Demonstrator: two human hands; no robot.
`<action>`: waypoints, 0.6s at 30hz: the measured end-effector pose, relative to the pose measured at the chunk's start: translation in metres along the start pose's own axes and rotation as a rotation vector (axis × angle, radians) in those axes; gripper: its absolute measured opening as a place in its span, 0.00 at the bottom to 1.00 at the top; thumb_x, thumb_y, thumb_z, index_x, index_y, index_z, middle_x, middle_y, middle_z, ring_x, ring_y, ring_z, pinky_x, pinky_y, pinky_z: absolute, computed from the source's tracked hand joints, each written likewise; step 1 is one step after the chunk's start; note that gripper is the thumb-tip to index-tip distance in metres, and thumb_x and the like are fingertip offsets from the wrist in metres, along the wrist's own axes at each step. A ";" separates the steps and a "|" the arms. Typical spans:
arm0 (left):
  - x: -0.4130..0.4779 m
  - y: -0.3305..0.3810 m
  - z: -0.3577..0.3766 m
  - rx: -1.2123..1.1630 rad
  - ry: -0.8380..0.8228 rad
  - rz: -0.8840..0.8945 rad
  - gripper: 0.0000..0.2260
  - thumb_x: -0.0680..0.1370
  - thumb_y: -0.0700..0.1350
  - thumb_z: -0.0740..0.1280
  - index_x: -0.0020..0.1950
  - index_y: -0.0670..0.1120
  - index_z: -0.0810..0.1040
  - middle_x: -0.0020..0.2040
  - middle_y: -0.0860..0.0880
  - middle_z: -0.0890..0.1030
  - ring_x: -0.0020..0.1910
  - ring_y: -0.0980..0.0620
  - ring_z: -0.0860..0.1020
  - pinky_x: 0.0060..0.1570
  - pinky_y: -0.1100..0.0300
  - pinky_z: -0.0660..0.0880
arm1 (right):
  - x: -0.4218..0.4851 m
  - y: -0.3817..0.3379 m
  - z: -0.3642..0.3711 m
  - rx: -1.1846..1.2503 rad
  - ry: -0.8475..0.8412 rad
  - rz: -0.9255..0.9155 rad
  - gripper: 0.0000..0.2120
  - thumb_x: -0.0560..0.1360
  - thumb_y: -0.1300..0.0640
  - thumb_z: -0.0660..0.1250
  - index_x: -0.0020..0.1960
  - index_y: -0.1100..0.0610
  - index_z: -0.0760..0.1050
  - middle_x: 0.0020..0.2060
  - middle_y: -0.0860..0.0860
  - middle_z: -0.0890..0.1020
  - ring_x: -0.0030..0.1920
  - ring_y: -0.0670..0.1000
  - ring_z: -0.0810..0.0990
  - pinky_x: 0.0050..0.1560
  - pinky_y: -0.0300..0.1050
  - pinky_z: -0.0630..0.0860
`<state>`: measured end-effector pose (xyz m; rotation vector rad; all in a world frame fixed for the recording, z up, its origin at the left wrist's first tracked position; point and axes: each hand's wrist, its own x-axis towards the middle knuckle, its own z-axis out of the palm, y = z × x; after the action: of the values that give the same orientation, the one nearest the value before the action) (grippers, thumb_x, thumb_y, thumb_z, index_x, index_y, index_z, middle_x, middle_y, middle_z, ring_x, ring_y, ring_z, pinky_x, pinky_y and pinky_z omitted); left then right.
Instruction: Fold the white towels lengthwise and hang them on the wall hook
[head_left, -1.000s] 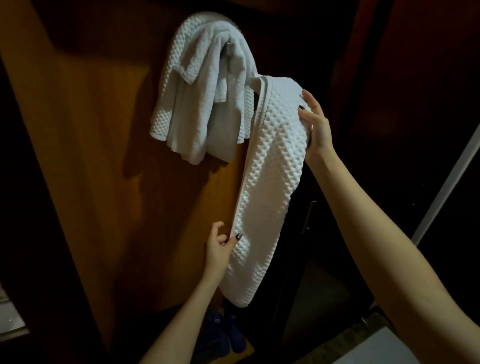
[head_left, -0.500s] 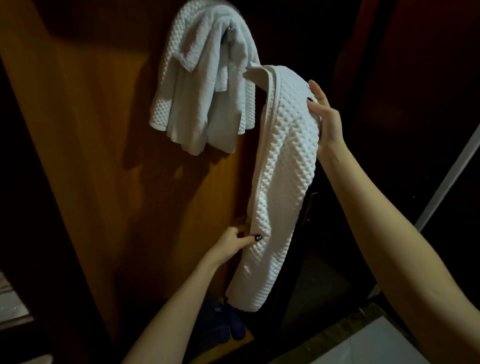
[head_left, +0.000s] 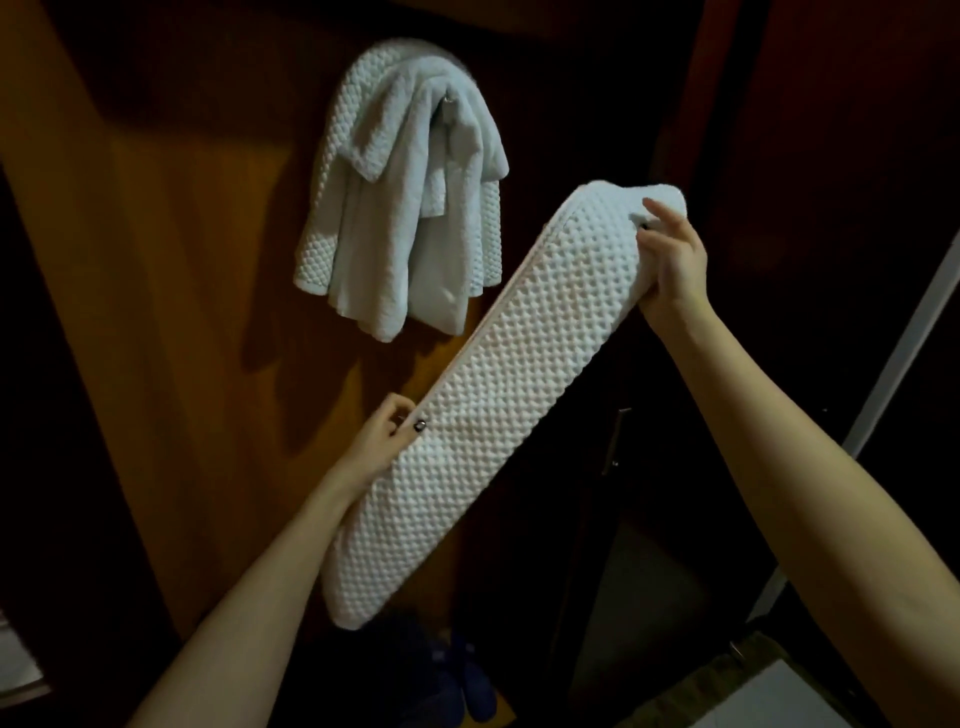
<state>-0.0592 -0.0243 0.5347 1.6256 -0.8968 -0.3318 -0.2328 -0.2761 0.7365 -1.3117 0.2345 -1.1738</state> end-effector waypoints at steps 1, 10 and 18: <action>0.006 0.008 -0.016 -0.010 -0.002 -0.005 0.05 0.79 0.42 0.65 0.51 0.49 0.70 0.42 0.47 0.78 0.37 0.52 0.78 0.33 0.64 0.74 | 0.002 -0.001 0.002 -0.018 0.020 -0.020 0.16 0.75 0.69 0.61 0.56 0.55 0.78 0.52 0.51 0.78 0.57 0.54 0.79 0.57 0.50 0.79; 0.049 0.113 -0.144 0.038 0.042 0.052 0.06 0.79 0.38 0.61 0.49 0.41 0.78 0.41 0.47 0.81 0.38 0.52 0.79 0.38 0.61 0.74 | 0.036 -0.023 0.043 -0.111 -0.012 -0.183 0.19 0.74 0.67 0.62 0.62 0.54 0.75 0.50 0.45 0.77 0.49 0.44 0.78 0.42 0.36 0.80; 0.089 0.215 -0.216 -0.086 0.119 0.191 0.07 0.81 0.39 0.59 0.47 0.43 0.76 0.40 0.48 0.79 0.38 0.53 0.79 0.40 0.59 0.75 | 0.086 -0.070 0.096 -0.065 0.029 -0.198 0.12 0.73 0.64 0.65 0.54 0.55 0.71 0.47 0.53 0.75 0.44 0.49 0.78 0.33 0.39 0.79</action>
<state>0.0610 0.0630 0.8155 1.4522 -0.9263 -0.1370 -0.1620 -0.2693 0.8645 -1.3995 0.1671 -1.3628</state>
